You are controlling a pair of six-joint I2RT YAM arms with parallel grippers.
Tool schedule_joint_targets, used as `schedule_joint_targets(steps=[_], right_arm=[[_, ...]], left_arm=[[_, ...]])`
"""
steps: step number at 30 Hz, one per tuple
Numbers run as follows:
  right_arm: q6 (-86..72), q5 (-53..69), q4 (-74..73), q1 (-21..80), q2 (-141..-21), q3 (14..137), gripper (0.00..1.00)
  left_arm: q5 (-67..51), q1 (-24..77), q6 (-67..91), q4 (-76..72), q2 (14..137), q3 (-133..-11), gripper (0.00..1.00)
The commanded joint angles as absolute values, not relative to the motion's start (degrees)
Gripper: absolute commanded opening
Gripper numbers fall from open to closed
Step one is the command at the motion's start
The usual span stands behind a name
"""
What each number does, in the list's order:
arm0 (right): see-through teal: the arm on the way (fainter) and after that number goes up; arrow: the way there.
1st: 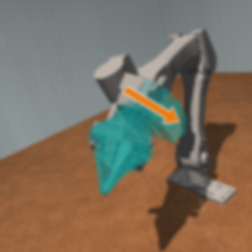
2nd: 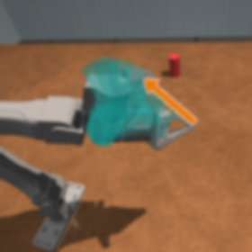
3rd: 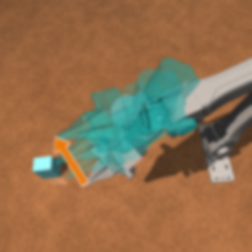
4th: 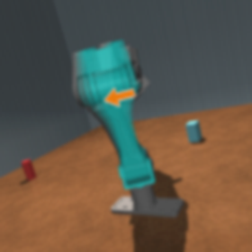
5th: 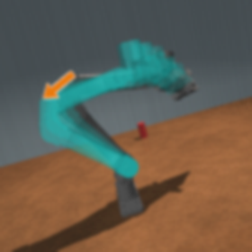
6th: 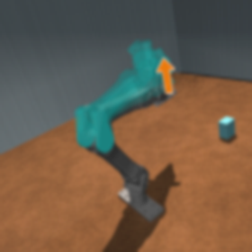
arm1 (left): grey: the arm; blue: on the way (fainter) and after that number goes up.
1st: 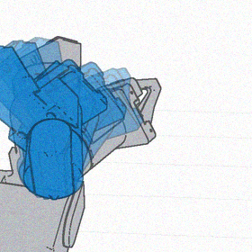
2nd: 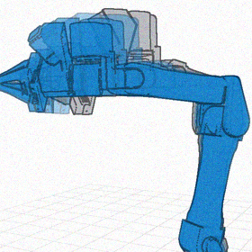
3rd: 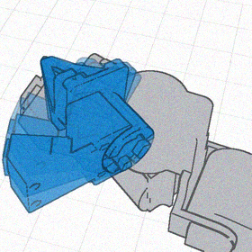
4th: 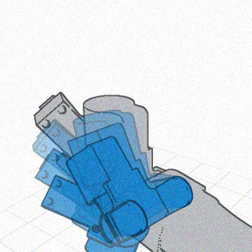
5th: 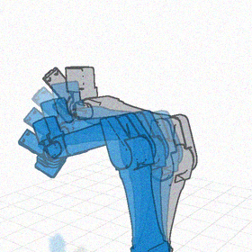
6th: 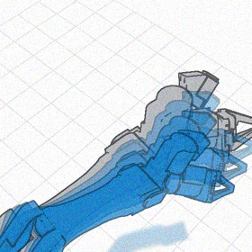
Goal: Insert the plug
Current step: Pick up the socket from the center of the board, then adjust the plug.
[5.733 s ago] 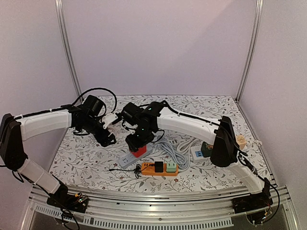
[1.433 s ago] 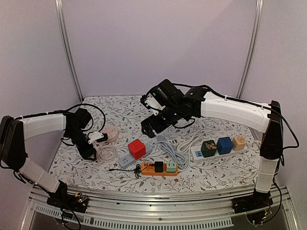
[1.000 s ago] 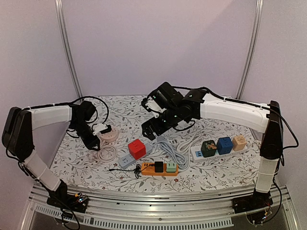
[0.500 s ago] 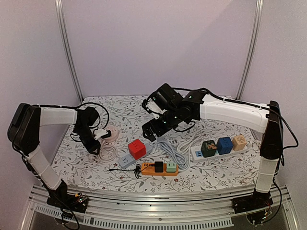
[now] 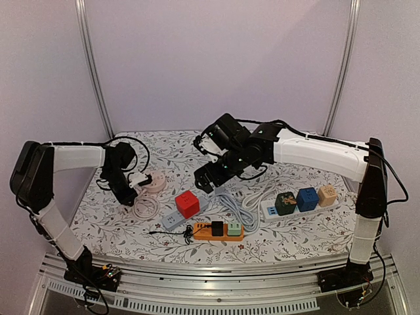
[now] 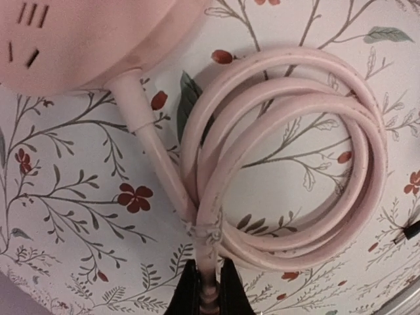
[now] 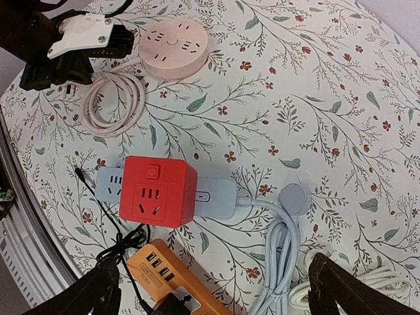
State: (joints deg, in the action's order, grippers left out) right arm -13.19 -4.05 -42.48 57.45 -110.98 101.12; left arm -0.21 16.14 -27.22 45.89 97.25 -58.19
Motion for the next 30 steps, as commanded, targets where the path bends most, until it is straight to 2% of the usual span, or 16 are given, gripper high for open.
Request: schedule_joint_targets(steps=[1, 7, 10, 16, 21, 24, 26, 27, 30], right_arm=[[-11.6, -3.5, -42.98, 57.19, -111.48, 104.32, 0.99], [-8.85, -2.53, -42.83, 56.54, -109.39, 106.65, 0.99], [-7.8, -0.73, -42.71, 55.88, -107.77, 107.54, 0.99], [-7.59, 4.08, -40.68, 53.08, -103.47, 109.23, 0.99], [-9.02, 9.03, -31.71, 51.14, -98.58, 105.7, 0.99], [-9.33, 14.89, -27.52, 51.1, -96.28, 104.66, 0.99], [-12.83, 17.62, -25.34, 51.45, -95.69, 104.59, 0.99], [-18.54, 12.65, -22.69, 54.7, -95.4, 104.15, 0.93], [-21.54, 3.83, -22.55, 59.75, -96.98, 105.32, 0.9]], left_arm=[[5.91, 18.21, -30.72, 48.97, 88.65, -62.72, 0.0], [19.13, 26.51, -41.43, 50.38, 75.56, -65.76, 0.0], [23.88, 29.64, -44.89, 56.58, 73.73, -71.16, 0.0], [32.11, 40.98, -66.8, 57.87, 61.63, -72.61, 0.0], [21.1, 49.59, -94.1, 51.0, 47.13, -68.43, 0.0], [4.8, 50.27, -117.99, 35.75, 35.35, -55.33, 0.0], [-2.01, 50.27, -131.21, 28.75, 32.4, -48.24, 0.0], [-5.4, 50.27, -138.14, 26.88, 32.9, -45.49, 0.0], [-6.4, 50.27, -142.04, 20.03, 34.48, -42.26, 0.0]])
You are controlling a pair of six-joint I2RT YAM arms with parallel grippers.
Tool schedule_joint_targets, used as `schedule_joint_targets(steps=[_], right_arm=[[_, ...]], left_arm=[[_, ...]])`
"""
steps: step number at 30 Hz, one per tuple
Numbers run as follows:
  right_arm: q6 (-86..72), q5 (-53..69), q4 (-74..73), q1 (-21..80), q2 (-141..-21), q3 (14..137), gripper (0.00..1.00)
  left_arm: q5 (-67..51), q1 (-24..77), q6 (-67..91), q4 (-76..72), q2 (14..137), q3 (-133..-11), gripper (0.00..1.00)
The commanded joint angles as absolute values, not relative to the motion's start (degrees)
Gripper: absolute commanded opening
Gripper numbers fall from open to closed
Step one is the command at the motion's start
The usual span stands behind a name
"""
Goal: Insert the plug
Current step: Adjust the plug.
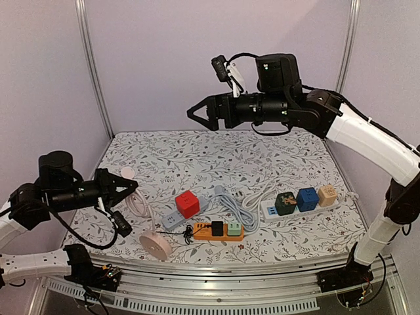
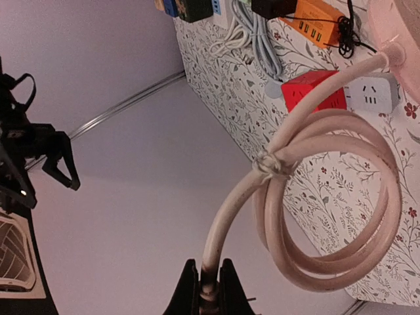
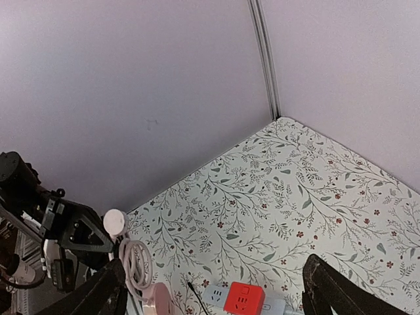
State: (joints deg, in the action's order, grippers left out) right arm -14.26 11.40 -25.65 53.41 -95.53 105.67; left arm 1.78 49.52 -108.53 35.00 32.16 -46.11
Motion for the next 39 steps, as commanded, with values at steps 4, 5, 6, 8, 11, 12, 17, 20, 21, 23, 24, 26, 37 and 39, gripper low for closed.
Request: schedule_joint_targets(steps=[4, 5, 6, 8, 11, 12, 17, 20, 21, 23, 24, 26, 37, 39], right_arm=[[-29.38, -2.01, -20.13, 62.96, -100.51, 105.99, 0.85], [-30.28, -3.28, -19.37, 63.6, -101.38, 106.04, 0.84], [-31.47, -4.43, -18.59, 64.34, -102.01, 106.16, 0.82], [-32.06, -6.54, -18.63, 66.11, -104.15, 107.71, 0.8], [-30.26, -11.56, -23.65, 68.93, -108.7, 113.12, 0.79], [-29.65, -12.97, -24.7, 69.24, -110.13, 114.29, 0.78], [-30.7, -7.02, -24.01, 69.89, -115.79, 117.47, 0.75], [-30.87, 2.47, -22.84, 69.6, -117.38, 117.3, 0.74], [-31.18, 4.47, -22.99, 69.42, -117.61, 116.76, 0.75], [-32.51, 4.41, -23.53, 69.18, -117.39, 115.94, 0.75], [-32.39, 3.03, -24.37, 69.29, -117.05, 115.98, 0.76], [-31.67, 0.88, -25.51, 69.41, -116.83, 116.19, 0.75], [-26.58, 10.65, -10.18, 66.6, -107.37, 94.68, 0.64], [-23.56, 11.19, -6.25, 66.7, -104.3, 90.13, 0.65]], left_arm=[[-8.99, 50.27, -147.11, 14.75, 35.5, -39.11, 0.0], [-9.51, 50.27, -148.45, 14.42, 35.59, -38.29, 0.0], [-9.83, 50.27, -149.57, 13.76, 35.64, -37.36, 0.0], [-9.93, 50.48, -149.91, 12.78, 35.6, -35.86, 0.0], [-7.53, 50.63, -149.86, 12.8, 36.07, -35.05, 0.0], [-6.8, 50.64, -149.9, 12.83, 36.25, -34.99, 0.0], [-6.25, 50.69, -149.85, 13.29, 37.28, -34.88, 0.0], [-5.99, 50.66, -149.61, 12.9, 36.91, -34.47, 0.0], [-5.46, 50.64, -149.52, 12.87, 36.65, -34.25, 0.0], [-4.3, 50.65, -149.37, 13.4, 36.12, -33.71, 0.0], [-3.94, 50.63, -149.12, 14.1, 35.94, -33.67, 0.0], [-3.92, 50.64, -148.81, 14.27, 35.78, -33.44, 0.0], [-0.18, 50.63, -143.18, 12.55, 35.75, -33.88, 0.0], [-0.18, 50.65, -142.75, 12.61, 35.52, -33.73, 0.0]])
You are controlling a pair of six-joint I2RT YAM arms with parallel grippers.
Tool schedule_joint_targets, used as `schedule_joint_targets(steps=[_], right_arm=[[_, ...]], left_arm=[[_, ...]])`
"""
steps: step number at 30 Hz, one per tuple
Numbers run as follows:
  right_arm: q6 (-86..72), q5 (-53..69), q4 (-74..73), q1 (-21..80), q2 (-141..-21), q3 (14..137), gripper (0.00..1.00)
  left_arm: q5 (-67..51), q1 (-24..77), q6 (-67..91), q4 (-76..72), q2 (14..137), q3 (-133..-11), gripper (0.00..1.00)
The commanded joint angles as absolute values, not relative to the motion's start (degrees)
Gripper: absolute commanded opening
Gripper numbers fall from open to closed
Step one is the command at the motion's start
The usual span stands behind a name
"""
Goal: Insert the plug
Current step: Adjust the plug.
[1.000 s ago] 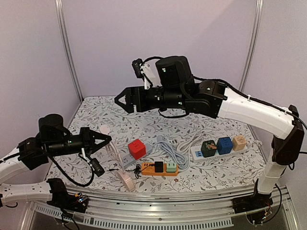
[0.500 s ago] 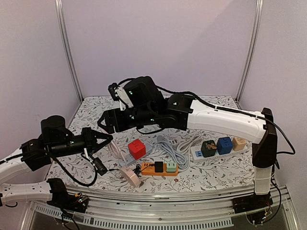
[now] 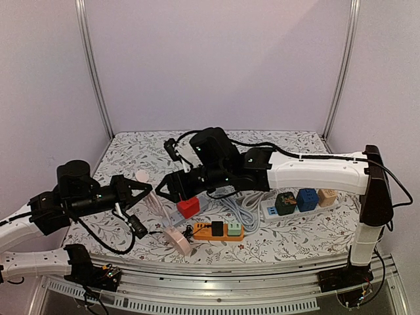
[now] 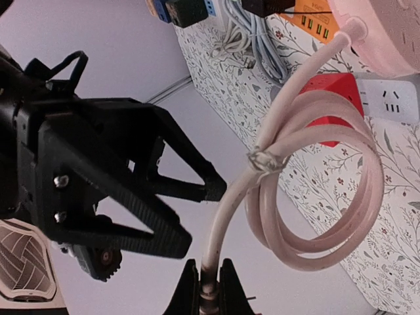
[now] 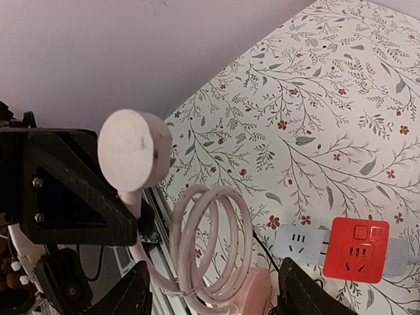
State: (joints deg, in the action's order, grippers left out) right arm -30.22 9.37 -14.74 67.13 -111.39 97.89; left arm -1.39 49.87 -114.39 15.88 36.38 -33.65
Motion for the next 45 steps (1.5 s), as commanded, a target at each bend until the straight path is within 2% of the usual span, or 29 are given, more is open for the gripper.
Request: schedule_joint_targets(steps=[1, 12, 26, 29, 33, 34, 36, 40, 41, 42, 43, 44, 45], right_arm=[[-22.77, 11.6, -4.73, 66.83, -103.6, 88.96, 0.65], [-15.49, 11.29, -2.9, 68.89, -108.73, 91.25, 0.63], [-14.58, 9.47, -3.29, 69.19, -113.82, 93.6, 0.49], [-14.5, 8.5, -3.27, 69.23, -114.35, 94.02, 0.38], [-15.01, 8.5, -3.49, 69.2, -115.51, 95.4, 0.08], [-15.03, 8.42, -3.58, 69.22, -115.63, 95.51, 0.03], [-14.86, 7.86, -3.92, 69.19, -115.68, 95.38, 0.0], [-14.0, 7.96, -4.48, 69.1, -115.02, 95.27, 0.0], [-13.77, 8.55, -4.52, 68.95, -114.64, 95.27, 0.0], [-13.73, 9.32, -4.39, 68.66, -114.4, 95.27, 0.0], [-13.71, 10.07, -4.32, 68.27, -113.95, 95.21, 0.0], [-13.76, 10.45, -4.23, 67.94, -113.38, 95.05, 0.0], [-13.79, 10.72, -4.08, 67.49, -113.01, 94.75, 0.0]], left_arm=[[-0.18, 50.63, -142.77, 12.52, 35.53, -33.63, 0.0], [4.09, 50.62, -140.95, 11.15, 35.62, -33.14, 0.0], [5.13, 50.62, -138.53, 8.88, 36.06, -31.74, 0.0], [5.13, 50.63, -138.34, 8.71, 36.12, -31.59, 0.0], [5.16, 50.66, -138.14, 8.3, 36.25, -31.42, 0.0], [5.31, 50.63, -137.81, 8.15, 36.34, -31.52, 0.0], [5.87, 50.63, -136.14, 7.8, 36.68, -31.71, 0.0], [7.76, 50.68, -132.2, 7.56, 36.84, -31.75, 0.0], [8.21, 50.63, -131.06, 7.49, 36.78, -31.67, 0.03], [8.69, 50.63, -129.76, 7.34, 36.71, -31.52, 0.22], [9.23, 50.63, -127.93, 7.63, 36.49, -31.52, 0.48], [9.95, 50.63, -125.74, 8.2, 36.38, -31.71, 0.67], [10.69, 50.62, -123.31, 8.94, 36.17, -32.1, 0.78]])
